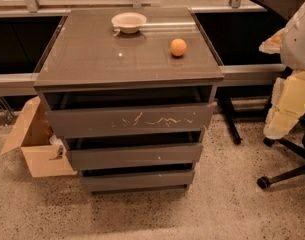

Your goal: Open middle drawer

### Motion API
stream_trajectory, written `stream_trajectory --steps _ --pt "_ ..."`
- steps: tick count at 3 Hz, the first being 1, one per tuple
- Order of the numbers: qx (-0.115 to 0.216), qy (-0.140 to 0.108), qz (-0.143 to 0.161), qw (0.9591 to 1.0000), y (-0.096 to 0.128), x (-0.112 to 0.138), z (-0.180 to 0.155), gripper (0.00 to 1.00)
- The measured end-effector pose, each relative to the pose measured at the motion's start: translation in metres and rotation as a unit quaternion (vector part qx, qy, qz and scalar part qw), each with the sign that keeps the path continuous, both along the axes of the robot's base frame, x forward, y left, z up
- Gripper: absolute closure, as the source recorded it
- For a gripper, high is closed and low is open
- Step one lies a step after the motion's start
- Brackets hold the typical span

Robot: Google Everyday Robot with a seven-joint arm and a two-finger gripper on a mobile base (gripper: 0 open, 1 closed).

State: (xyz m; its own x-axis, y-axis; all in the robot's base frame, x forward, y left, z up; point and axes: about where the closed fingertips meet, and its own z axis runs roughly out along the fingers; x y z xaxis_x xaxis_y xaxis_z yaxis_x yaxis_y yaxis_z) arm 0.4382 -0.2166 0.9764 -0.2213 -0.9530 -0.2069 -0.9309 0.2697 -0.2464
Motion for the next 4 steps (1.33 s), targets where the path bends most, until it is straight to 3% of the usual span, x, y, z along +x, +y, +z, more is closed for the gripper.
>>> stream_trajectory --steps 2,3,4 --pt "0.006 0.005 0.018 0.9998 0.008 0.004 -0.016 0.0" --pt "0.021 0.019 0.056 0.998 0.026 0.009 -0.054 0.0" --pt "0.039 0.055 0.095 0.9932 0.049 0.011 -0.124 0.0"
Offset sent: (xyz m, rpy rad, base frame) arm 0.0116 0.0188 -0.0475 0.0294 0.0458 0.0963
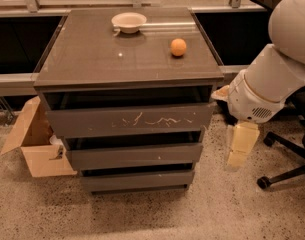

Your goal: Open middle drawer

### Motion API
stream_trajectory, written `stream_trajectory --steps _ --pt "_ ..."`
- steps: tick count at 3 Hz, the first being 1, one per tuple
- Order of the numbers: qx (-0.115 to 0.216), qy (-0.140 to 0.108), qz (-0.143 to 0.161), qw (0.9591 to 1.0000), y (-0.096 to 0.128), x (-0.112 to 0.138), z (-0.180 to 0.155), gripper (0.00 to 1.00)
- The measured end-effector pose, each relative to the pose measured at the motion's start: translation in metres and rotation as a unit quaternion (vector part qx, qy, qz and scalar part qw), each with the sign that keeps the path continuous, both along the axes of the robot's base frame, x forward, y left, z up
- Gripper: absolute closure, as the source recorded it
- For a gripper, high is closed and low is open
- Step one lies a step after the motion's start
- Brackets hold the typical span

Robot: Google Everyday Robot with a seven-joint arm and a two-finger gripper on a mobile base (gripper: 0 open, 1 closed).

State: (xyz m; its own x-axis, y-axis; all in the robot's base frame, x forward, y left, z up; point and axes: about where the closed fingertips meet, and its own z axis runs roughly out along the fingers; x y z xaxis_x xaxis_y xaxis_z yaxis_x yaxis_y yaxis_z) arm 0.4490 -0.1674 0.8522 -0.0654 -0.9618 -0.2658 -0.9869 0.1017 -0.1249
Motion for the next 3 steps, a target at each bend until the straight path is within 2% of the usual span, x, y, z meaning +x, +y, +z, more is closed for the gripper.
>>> stream_trajectory --steps 1,2,3 --pt "0.0 0.0 0.0 1.0 0.0 0.0 0.0 0.0" --pt "0.023 0.015 0.0 0.9996 0.002 -0.001 -0.017 0.0" --pt "0.063 0.039 0.001 0.9973 0.011 -0.002 -0.052 0.0"
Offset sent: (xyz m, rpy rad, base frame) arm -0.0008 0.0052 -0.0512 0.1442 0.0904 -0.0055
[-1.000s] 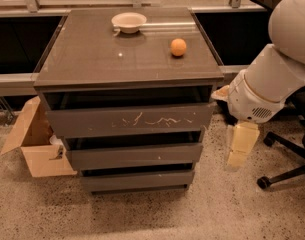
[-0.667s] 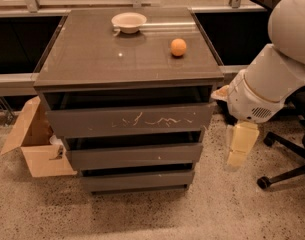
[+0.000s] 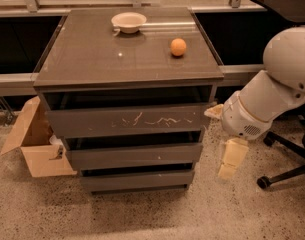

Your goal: Open middle drawer

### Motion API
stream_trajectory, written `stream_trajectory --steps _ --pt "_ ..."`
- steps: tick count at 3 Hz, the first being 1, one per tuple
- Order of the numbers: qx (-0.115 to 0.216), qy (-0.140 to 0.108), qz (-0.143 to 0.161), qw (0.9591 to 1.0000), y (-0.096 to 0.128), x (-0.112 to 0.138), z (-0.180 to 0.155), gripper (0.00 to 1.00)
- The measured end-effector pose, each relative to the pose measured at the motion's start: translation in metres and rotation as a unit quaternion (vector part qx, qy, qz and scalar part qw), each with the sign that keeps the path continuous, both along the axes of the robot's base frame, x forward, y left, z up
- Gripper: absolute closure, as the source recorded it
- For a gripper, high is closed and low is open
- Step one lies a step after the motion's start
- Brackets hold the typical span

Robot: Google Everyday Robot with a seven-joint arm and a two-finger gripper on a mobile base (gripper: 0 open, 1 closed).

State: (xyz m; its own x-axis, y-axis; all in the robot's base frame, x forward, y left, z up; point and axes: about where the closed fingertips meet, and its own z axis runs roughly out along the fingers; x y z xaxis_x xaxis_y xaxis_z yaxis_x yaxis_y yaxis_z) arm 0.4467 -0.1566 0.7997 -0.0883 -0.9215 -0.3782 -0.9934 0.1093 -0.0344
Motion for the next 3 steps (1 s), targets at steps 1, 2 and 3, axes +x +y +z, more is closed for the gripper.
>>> stream_trajectory --steps 1,2,3 --pt "0.034 0.028 0.006 0.999 0.015 -0.002 -0.038 0.0" --pt "0.065 0.05 0.01 0.9966 0.026 -0.002 -0.071 0.0" --pt "0.094 0.074 0.01 0.9929 0.034 0.002 -0.106 0.0"
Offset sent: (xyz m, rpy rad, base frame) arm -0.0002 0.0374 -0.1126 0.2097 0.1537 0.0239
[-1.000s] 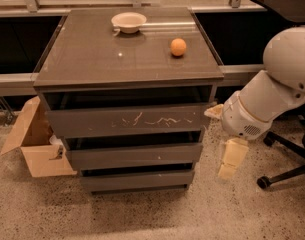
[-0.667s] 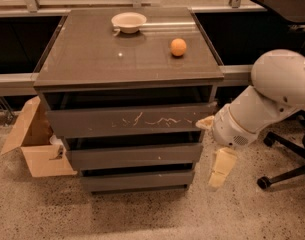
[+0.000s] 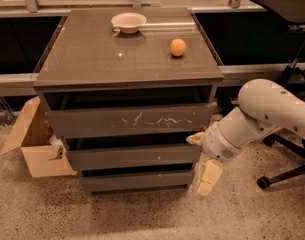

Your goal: Open middle drawer

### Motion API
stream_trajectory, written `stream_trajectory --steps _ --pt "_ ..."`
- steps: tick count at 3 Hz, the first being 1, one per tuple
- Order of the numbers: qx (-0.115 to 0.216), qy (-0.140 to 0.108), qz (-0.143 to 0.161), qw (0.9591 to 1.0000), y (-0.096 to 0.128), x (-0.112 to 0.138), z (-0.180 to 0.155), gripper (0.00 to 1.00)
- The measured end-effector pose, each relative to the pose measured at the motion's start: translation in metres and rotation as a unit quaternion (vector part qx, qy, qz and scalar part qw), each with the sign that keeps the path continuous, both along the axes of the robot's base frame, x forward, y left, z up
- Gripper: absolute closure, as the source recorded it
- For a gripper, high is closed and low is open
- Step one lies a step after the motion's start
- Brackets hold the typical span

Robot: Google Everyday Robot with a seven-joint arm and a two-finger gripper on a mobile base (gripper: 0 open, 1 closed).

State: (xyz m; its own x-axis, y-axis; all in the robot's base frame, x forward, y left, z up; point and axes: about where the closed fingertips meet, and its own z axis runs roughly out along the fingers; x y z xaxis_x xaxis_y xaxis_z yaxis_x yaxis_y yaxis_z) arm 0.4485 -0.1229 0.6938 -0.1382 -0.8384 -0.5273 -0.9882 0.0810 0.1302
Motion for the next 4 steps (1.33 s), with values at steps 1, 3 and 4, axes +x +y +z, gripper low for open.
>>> stream_trajectory --steps 1,3,4 --pt "-0.005 0.001 0.006 1.0 0.001 0.001 -0.007 0.0" --pt "-0.068 0.013 0.083 0.9942 0.013 0.031 -0.109 0.0" --pt "-0.071 0.006 0.101 0.9923 0.013 0.05 -0.152 0.0"
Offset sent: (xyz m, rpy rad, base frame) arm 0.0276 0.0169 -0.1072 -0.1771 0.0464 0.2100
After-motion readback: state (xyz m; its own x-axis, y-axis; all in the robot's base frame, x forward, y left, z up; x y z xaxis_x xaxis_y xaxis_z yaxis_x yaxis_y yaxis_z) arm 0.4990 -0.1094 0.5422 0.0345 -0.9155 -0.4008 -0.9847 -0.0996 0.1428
